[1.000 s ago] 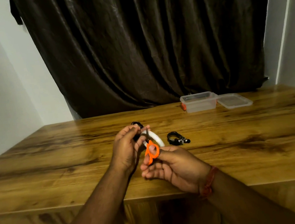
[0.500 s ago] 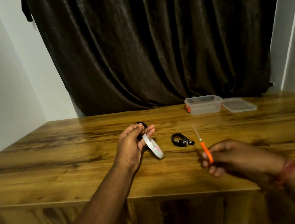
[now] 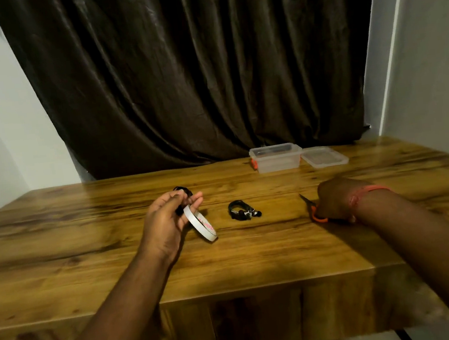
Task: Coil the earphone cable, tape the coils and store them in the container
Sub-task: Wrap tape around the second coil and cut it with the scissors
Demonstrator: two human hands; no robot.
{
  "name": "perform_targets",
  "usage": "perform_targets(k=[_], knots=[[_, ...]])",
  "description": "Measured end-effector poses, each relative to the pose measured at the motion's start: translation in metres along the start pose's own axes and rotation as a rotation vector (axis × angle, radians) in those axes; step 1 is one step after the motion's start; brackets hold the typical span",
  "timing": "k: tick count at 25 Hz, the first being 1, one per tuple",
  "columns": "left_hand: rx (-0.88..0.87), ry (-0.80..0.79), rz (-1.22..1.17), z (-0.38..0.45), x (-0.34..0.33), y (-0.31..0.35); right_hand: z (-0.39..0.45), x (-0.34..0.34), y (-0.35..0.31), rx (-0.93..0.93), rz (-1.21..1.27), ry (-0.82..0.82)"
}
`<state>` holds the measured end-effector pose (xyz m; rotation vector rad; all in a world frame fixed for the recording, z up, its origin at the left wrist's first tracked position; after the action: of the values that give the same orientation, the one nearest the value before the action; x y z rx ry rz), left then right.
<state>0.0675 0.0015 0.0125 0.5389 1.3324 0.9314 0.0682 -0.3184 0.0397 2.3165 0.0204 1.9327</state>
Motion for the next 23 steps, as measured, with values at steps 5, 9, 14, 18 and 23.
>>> perform_targets(k=[5, 9, 14, 18, 23], knots=[[0.001, -0.011, 0.021, 0.0, 0.0, 0.0, -0.008, 0.006, -0.001, -0.003, -0.103, 0.067], [-0.002, -0.049, 0.032, 0.001, -0.001, -0.003, -0.045, 0.016, -0.066, 0.33, 0.207, 0.533], [-0.012, -0.134, 0.067, -0.002, -0.009, -0.007, -0.051, -0.025, -0.171, 0.616, 0.931, 0.243], [-0.017, -0.155, 0.057, -0.002, -0.01, -0.006, -0.038, -0.034, -0.185, 0.633, 1.262, 0.021], [-0.054, -0.175, 0.096, 0.001, -0.008, -0.001, -0.036, -0.033, -0.142, 0.637, 1.163, 0.214]])
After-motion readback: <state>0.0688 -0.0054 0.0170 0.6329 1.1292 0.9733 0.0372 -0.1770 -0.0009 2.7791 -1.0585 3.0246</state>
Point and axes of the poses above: each hand's wrist, its own z-axis towards the middle knuckle, its own x-axis out of the back of the hand, y = z × x, the point moved 7 cm from there along z, towards the middle knuckle, and after that the axes turned 4 degrees about -z, right-handed, at the moved point
